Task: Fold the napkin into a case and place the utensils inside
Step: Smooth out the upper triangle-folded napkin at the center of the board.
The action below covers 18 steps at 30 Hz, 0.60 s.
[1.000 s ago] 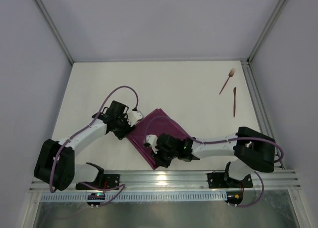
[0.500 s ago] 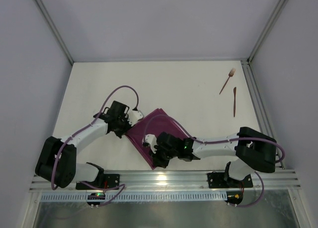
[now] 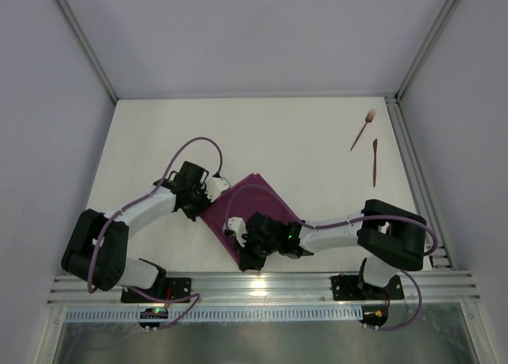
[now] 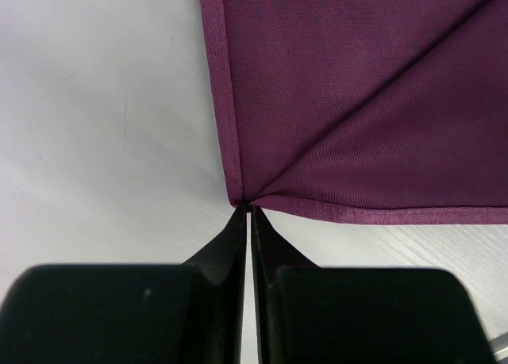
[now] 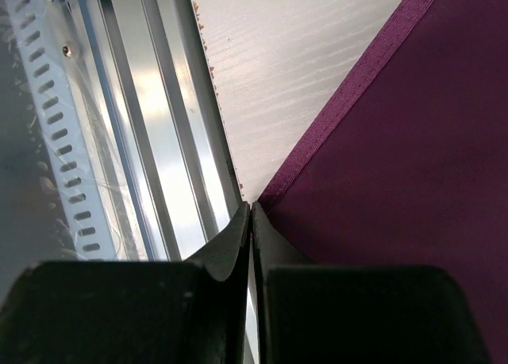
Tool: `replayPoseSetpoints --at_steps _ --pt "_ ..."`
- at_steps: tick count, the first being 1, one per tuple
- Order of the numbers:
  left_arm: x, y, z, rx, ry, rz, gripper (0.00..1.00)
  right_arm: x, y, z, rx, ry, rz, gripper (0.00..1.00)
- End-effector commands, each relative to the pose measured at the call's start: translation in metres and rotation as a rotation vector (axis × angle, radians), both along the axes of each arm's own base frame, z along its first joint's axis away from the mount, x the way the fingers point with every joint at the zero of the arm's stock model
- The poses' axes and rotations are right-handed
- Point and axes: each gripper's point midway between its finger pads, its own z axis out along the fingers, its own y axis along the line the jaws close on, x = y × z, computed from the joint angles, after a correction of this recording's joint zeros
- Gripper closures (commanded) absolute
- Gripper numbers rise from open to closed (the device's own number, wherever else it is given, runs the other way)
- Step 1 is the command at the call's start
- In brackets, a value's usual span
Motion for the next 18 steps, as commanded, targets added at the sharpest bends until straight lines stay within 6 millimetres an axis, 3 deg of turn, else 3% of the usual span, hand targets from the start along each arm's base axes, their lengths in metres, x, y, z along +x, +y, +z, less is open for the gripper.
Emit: replayPoseSetpoints --at_steps 1,7,10,11,15,18 --pt "0.009 -0.002 0.0 -0.007 -0.031 0.02 0.97 0.0 0.006 0.0 0.027 -0.006 0.002 0.97" --pt "0.012 -0.002 -0.001 -0.003 -0.035 0.023 0.96 -0.001 0.005 0.001 0.022 -0.003 0.005 0.94" --pt "0.011 -0.002 -0.001 -0.001 -0.032 0.022 0.94 0.001 0.003 0.004 0.017 -0.016 0.004 0.85" --pt "0.011 -0.001 -0.001 0.0 -0.033 0.023 0.93 0.001 0.002 0.007 0.015 -0.018 0.003 0.77" --pt "0.011 -0.001 0.007 -0.002 -0.043 0.017 0.81 0.003 0.007 0.033 0.061 -0.038 0.009 0.65" --pt "0.013 -0.001 0.017 -0.009 -0.072 0.016 0.75 0.004 0.014 0.056 0.118 -0.057 0.015 0.63"
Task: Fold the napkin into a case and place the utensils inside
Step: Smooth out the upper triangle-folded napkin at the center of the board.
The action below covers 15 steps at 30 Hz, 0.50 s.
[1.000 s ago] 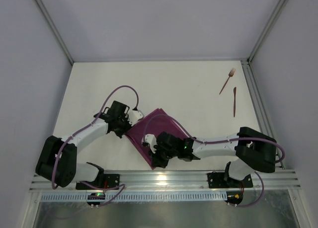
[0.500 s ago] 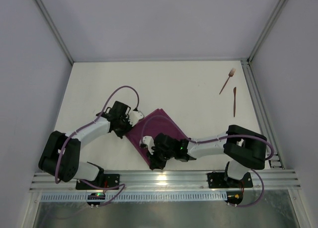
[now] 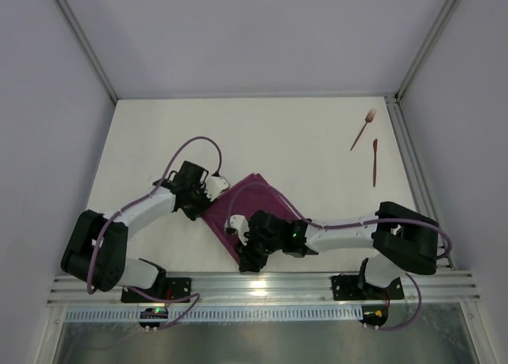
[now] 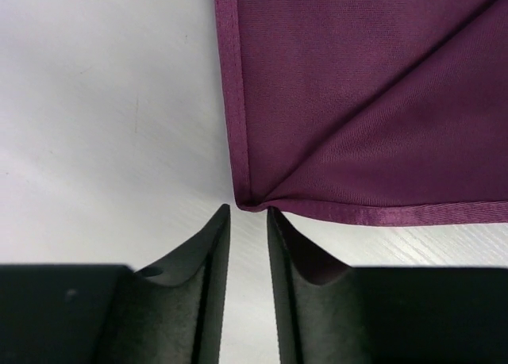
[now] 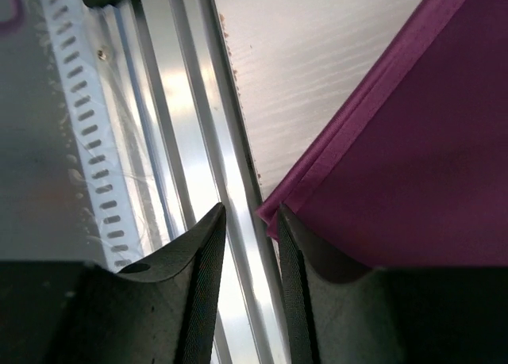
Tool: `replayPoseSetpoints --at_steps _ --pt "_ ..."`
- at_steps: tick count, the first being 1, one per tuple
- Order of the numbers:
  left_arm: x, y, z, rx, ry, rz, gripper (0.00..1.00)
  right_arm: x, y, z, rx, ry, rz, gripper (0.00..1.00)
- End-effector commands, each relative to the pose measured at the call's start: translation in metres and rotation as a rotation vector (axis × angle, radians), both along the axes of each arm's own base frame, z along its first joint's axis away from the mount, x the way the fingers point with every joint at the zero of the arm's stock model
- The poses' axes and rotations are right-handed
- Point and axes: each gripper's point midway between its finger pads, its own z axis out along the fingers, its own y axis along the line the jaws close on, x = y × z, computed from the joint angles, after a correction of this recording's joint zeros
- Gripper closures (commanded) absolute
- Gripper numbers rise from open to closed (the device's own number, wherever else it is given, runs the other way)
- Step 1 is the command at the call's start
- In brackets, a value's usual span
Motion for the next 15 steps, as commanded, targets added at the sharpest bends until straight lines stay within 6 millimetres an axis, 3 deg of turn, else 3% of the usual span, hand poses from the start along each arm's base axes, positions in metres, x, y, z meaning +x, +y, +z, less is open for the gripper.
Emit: replayPoseSetpoints --at_steps 1,5,11,15 --pt "0.013 -0.004 0.024 -0.028 -0.087 -0.004 0.71 0.009 0.02 0.055 0.14 -0.073 0.001 0.63" --pt "0.012 -0.001 0.035 -0.022 -0.107 -0.017 0.61 0.012 0.024 0.073 0.177 -0.099 -0.003 0.62" --pt "0.003 0.002 0.053 -0.034 -0.133 -0.057 0.55 0.019 0.025 0.07 0.199 -0.078 -0.06 0.63" --pt "-0.005 -0.013 0.074 -0.127 -0.127 -0.094 0.52 0.035 0.023 0.069 0.236 -0.038 -0.157 0.75"
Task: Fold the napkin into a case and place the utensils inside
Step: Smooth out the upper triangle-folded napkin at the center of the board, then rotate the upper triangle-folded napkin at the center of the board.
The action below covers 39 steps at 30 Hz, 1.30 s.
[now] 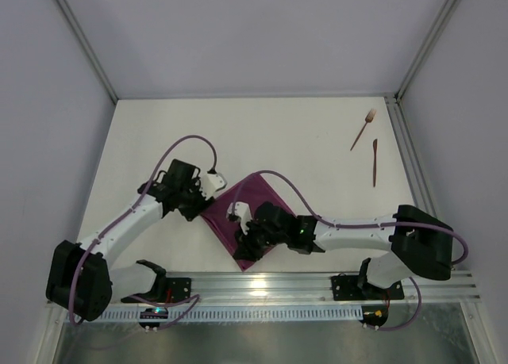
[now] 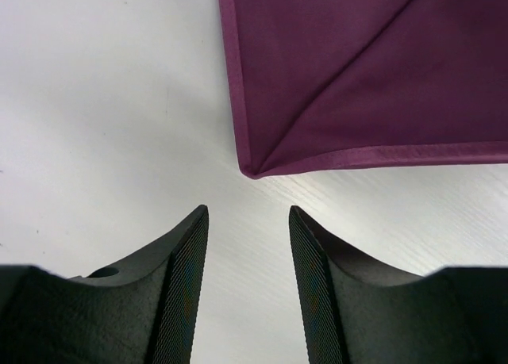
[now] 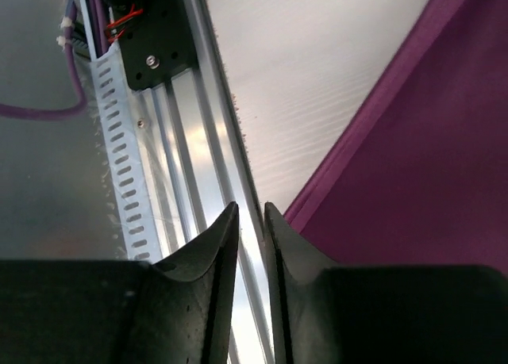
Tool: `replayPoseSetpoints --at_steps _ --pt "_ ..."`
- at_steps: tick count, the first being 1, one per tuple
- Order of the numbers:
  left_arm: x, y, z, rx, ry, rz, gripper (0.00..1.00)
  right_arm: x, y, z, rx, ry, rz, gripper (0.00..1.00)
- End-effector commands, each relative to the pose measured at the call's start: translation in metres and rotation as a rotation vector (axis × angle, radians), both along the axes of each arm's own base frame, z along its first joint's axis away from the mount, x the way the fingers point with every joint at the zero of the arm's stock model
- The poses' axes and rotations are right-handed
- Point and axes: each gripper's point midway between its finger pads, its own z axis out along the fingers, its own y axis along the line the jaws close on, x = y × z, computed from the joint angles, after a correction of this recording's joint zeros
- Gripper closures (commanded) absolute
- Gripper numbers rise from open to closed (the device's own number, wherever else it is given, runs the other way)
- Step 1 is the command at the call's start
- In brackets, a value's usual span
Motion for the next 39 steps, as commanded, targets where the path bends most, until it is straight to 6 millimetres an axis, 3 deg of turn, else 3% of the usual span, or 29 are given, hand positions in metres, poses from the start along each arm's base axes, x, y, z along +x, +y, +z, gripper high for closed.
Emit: replayPoseSetpoints --at_steps 1,6,10,11,12,13,15,16,20,25,35,39 --pt "-0.001 -0.016 0.032 -0.094 -0.02 -0.046 0.52 0.021 0.005 0.013 0.088 0.025 -0.106 0.77" --pt "0.014 -0.031 0.044 -0.108 -0.042 -0.04 0.54 0.043 -0.018 0.003 0.077 0.091 -0.245 0.89" --pt "0.023 -0.038 0.027 -0.022 -0.042 -0.056 0.57 0.082 -0.062 0.003 0.052 0.097 -0.487 0.92" --pt "0.026 -0.04 0.024 -0.01 -0.051 -0.063 0.58 0.083 -0.077 -0.009 0.013 0.111 -0.532 0.92" --pt "0.025 -0.043 0.018 0.004 -0.036 -0.071 0.59 0.086 -0.086 -0.001 0.033 0.12 -0.583 0.91" --pt "0.025 -0.043 0.016 0.008 -0.031 -0.07 0.59 0.093 -0.107 -0.013 -0.014 0.128 -0.666 0.89" --pt "0.027 -0.044 0.012 0.007 -0.03 -0.055 0.59 0.099 -0.127 -0.015 -0.023 0.145 -0.762 0.79" --pt "0.028 -0.044 0.013 0.004 -0.035 -0.049 0.59 0.1 -0.148 -0.019 -0.042 0.178 -0.852 0.68" --pt "0.028 -0.041 0.009 0.008 -0.052 -0.036 0.55 0.108 -0.192 -0.027 -0.051 0.237 -1.045 0.56" --pt "0.029 -0.031 -0.004 0.059 -0.046 -0.007 0.54 0.11 -0.206 -0.04 -0.022 0.345 -1.09 0.51" --pt "0.026 -0.022 -0.011 0.087 -0.054 0.017 0.54 0.119 -0.197 -0.063 -0.037 0.396 -1.059 0.51" --pt "0.023 -0.019 -0.011 0.09 -0.057 0.018 0.54 0.126 -0.201 -0.07 -0.041 0.395 -1.081 0.6"
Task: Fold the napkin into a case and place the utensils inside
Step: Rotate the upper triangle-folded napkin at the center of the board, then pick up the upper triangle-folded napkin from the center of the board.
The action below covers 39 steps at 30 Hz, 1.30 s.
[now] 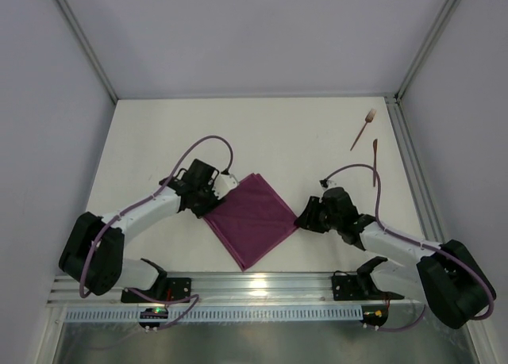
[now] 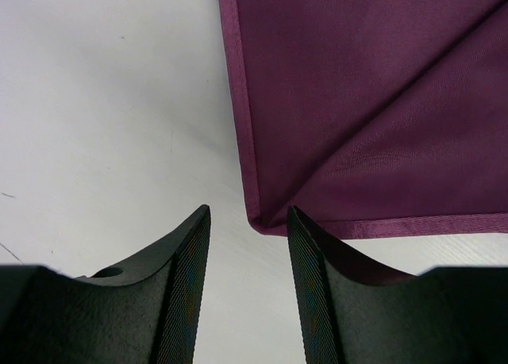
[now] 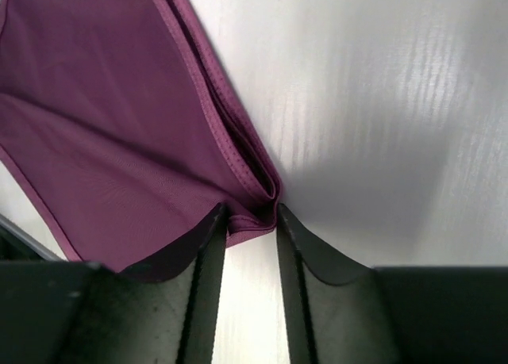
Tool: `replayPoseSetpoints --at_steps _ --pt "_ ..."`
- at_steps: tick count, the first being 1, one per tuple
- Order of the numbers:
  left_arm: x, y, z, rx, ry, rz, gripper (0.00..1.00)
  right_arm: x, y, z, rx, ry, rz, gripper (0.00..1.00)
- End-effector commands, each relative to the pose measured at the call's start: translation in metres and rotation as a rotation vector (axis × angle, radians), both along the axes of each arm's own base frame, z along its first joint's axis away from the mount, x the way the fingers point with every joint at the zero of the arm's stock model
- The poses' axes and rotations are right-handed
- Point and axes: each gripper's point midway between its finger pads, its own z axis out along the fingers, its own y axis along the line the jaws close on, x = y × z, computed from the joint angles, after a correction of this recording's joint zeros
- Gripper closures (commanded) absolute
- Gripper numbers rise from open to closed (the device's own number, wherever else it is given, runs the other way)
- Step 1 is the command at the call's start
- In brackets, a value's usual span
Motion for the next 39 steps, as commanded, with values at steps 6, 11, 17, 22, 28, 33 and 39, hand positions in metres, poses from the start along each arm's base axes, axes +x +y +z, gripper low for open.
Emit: replayPoseSetpoints --at_steps 6,11,17,22,28,33,39 --pt "0.0 0.002 0.01 -0.028 -0.047 0.017 0.54 0.015 0.002 -0.005 -0.021 -0.037 0.022 0.77" --pt "-0.009 -0.005 0.016 -0.07 -0.022 -0.031 0.54 0.03 0.01 0.0 -0.029 -0.058 0.052 0.79" --pt "-0.013 -0.009 0.037 -0.109 -0.059 -0.074 0.53 0.076 0.01 0.013 -0.07 -0.111 0.045 0.83" --pt "-0.022 -0.016 0.052 -0.133 -0.087 -0.156 0.48 0.133 0.029 0.021 -0.096 -0.146 0.159 0.83" --pt "-0.035 -0.035 0.038 -0.05 -0.139 -0.335 0.41 0.156 0.052 0.031 -0.061 -0.158 0.249 0.77" --pt "-0.05 -0.071 0.024 0.056 -0.172 -0.533 0.33 0.149 0.054 0.044 -0.042 -0.172 0.286 0.61" --pt "-0.083 -0.108 -0.003 0.063 -0.129 -0.706 0.3 0.132 0.05 0.057 -0.031 -0.165 0.296 0.52"
